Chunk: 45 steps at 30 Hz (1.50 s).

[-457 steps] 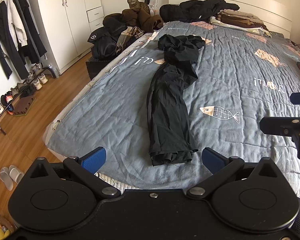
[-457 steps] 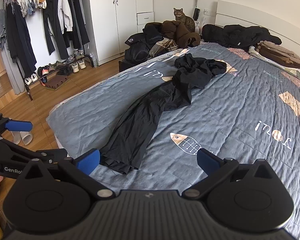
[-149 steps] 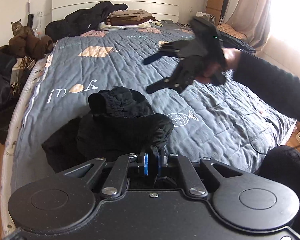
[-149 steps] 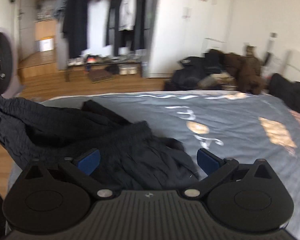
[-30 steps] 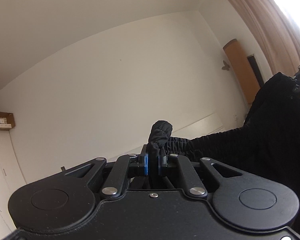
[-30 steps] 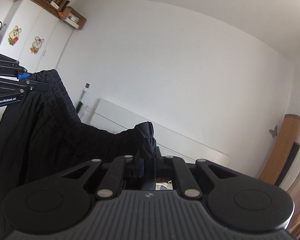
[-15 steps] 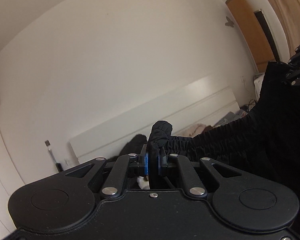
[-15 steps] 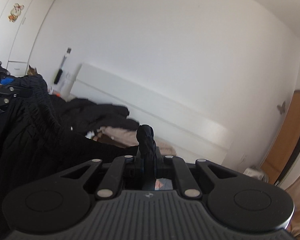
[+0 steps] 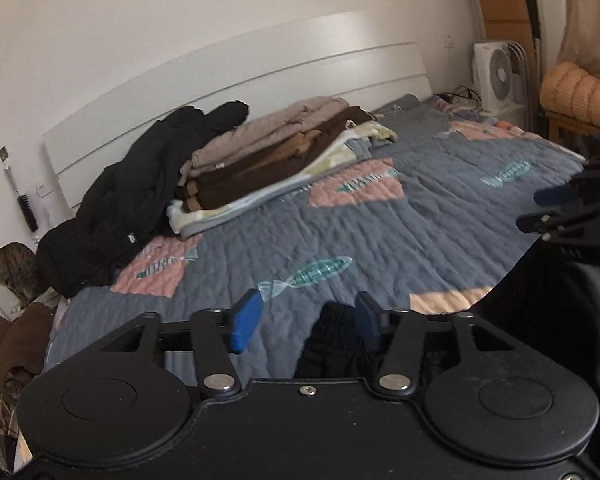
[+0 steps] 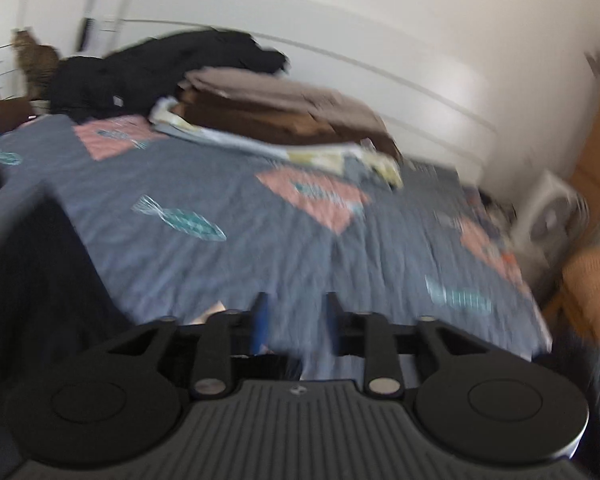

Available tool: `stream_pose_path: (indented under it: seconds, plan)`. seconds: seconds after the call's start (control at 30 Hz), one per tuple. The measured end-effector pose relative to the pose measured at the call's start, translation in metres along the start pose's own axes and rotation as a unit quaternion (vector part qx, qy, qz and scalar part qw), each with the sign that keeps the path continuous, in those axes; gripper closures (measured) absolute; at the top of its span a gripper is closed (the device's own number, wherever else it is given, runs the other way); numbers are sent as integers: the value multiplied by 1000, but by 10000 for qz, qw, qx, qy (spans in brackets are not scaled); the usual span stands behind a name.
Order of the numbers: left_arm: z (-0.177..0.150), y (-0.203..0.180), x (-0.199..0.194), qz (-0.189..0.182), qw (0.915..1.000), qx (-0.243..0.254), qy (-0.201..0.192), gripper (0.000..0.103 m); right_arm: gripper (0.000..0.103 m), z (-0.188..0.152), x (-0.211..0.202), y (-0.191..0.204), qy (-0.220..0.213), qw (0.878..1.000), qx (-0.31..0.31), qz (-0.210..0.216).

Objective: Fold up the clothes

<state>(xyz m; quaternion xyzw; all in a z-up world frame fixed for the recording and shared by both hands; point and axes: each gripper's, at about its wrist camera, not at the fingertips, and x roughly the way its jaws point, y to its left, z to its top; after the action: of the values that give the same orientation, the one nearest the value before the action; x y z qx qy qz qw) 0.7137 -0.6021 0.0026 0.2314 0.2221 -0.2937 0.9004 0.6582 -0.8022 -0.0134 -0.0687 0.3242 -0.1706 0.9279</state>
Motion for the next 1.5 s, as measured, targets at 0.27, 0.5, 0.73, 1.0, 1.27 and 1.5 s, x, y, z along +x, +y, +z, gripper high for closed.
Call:
stream_pose_path:
  seconds: [0.27, 0.5, 0.73, 1.0, 1.27, 1.5]
  plan:
    - [-105, 26, -120, -481, 9951, -809, 294, 27, 31, -48, -75, -54, -148, 9886, 879, 1215]
    - [-241, 2, -253, -489, 9789, -1596, 1182, 27, 26, -169, -237, -22, 591, 9827, 1117, 1354]
    - [-331, -39, -368, -481, 9745, -1697, 1391, 27, 26, -290, -360, 75, 1398, 9513, 1635, 2207]
    - [-391, -85, -440, -476, 9871, -1208, 936, 27, 26, -360, -456, 170, 1160, 9639, 1010, 2173]
    - [-425, -104, -490, -95, 9946, -979, 332, 27, 26, -403, -533, 212, 615, 9698, 752, 2236]
    - [-441, -127, -490, 211, 9957, -905, -8, 27, 26, -421, -555, 225, 289, 9745, 698, 2113]
